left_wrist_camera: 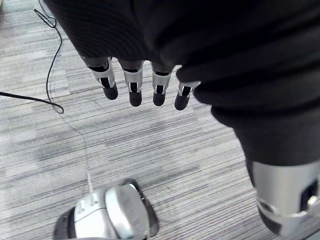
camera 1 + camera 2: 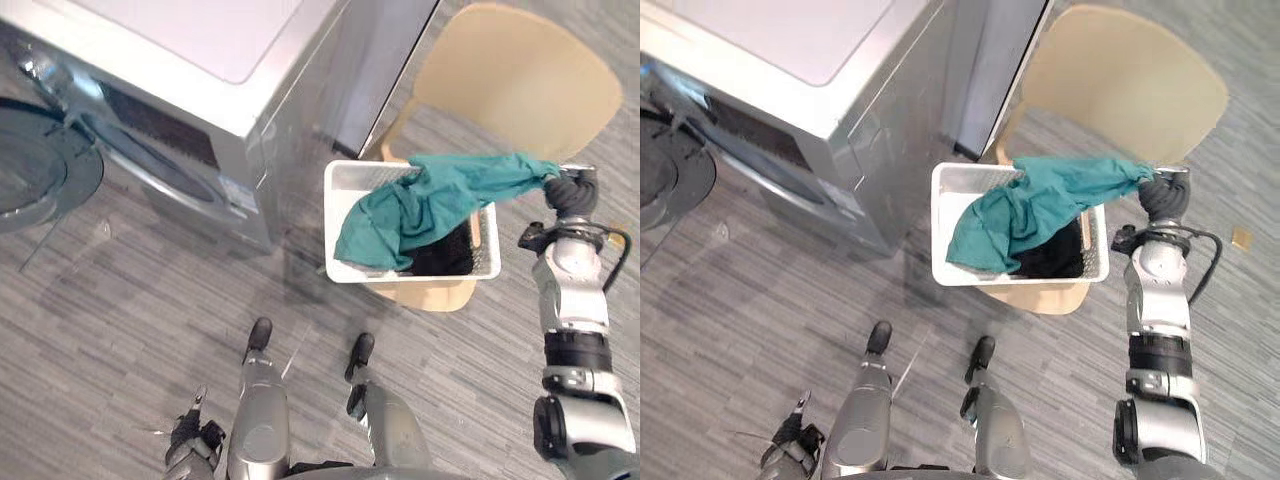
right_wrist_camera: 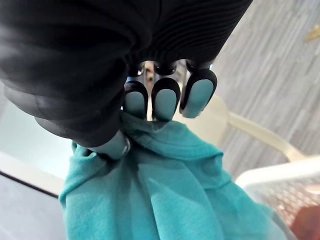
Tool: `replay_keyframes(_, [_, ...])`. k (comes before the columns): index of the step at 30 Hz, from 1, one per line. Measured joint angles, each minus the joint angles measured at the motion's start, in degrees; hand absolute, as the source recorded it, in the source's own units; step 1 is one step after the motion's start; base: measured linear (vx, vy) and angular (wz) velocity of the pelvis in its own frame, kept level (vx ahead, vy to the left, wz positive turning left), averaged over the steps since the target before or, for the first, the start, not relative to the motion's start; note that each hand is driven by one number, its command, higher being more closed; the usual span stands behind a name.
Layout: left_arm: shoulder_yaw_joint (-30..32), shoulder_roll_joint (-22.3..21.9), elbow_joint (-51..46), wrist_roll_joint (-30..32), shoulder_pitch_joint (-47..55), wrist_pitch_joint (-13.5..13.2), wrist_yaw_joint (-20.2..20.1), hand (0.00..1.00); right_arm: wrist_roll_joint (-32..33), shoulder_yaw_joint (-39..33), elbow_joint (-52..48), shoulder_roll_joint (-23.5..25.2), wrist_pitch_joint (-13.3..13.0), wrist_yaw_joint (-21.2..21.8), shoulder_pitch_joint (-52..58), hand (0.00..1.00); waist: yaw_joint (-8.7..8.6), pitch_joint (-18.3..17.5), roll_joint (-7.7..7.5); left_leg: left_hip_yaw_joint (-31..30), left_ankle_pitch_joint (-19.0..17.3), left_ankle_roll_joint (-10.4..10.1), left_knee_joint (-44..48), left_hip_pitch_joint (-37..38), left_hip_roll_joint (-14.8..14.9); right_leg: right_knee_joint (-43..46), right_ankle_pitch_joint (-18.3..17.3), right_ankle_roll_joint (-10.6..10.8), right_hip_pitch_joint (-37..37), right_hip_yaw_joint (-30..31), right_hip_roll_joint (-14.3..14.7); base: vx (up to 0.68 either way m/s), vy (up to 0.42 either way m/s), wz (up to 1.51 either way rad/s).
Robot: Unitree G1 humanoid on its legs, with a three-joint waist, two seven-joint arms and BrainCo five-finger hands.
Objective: Pick up the laundry basket with both hands and put the clothes into the washing machine.
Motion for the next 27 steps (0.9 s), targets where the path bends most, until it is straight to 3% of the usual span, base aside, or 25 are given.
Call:
replay_keyframes(2, [3.82,-0.43,-4.71,-2.4,1.56,0.17,1.14,0.0,-0.09,-2.56,-4.04,0.92,-0.46,-0.4,3.25,1.0,-0.09,-3.36,0.12,0.21,0.0,0.02,-1.6,1.77,0.11,-1.33,0.01,0.03,1.44,0.07,0.15,0.12,0.005,-0.07])
replay_keyframes(6, [8.35,-1.32,-25.7,-4.99,4.42,-1.59,5.06,0.0,-0.55,-6.12,-11.4,0.99,-1.62,-1.53,6.6,1.0,-0.34,-9.36,1.3,0.92,-0.24,0.14,-3.43,4.9,0.33,-2.9,-0.36,0.51,4.23,0.03,0.3,0.14,0.003,-0.04])
replay_keyframes(8, [9.09,-1.38,-38.21,-4.99,4.37,-4.44,7.99,0.0,-0.55,-7.1,-14.96,1.01,-3.56,-1.68,6.8,1.0,-0.8,-11.53,2.88,1.81,-0.81,0.39,-3.62,6.92,0.3,-2.94,-0.5,0.64,5.79,0.26,0.12,0.09,0.016,-0.11])
replay_keyframes(12, [8.69,-1.08,-53.01,-2.2,3.92,-6.75,11.01,0.0,-0.5,-7.09,-16.87,1.01,-5.28,-1.7,6.46,1.0,-1.53,-14.22,5.14,3.48,-1.77,0.65,-3.57,9.71,0.22,-3.65,-0.51,0.67,7.92,1.37,-0.02,0.03,0.015,-0.23])
replay_keyframes(18, [0.01,2.97,-67.61,7.56,-0.03,-9.1,12.81,0.0,-0.03,-4.92,-16.92,0.13,-5.33,-2.96,1.97,1.0,-2.9,-17.81,8.57,7.14,-2.69,0.84,-3.96,13.24,0.56,-5.47,-0.29,0.64,9.94,4.39,0.33,0.0,-0.001,-0.27])
replay_keyframes(22, [-7.71,7.42,-68.13,10.51,-5.82,-10.6,11.96,0.0,0.6,-1.26,-16.91,-1.91,-5.7,-2.85,-2.55,1.0,-3.21,-18.52,9.55,9.34,-2.86,0.82,-4.48,14.87,0.71,-6.34,0.86,0.77,10.22,6.65,0.6,-0.01,-0.003,-0.32])
replay_keyframes(25, [-14.85,11.57,-66.65,11.65,-10.65,-10.69,8.87,0.0,1.11,1.79,-16.57,-2.75,-6.34,-2.68,-7.4,1.0,-4.52,-18.54,9.56,10.99,-2.91,0.77,-4.78,15.66,0.97,-6.35,1.13,0.68,9.99,8.07,0.86,-0.02,-0.003,-0.24])
replay_keyframes(27, [-20.37,14.7,-62.46,12.13,-15.25,-10.58,6.42,0.0,1.93,4.13,-16.48,-3.78,-6.76,-2.58,-10.17,1.0,-4.52,-18.54,9.57,11.98,-2.92,0.7,-5.21,16.42,1.26,-6.34,1.43,0.77,9.9,8.97,1.16,-0.01,-0.011,-0.3])
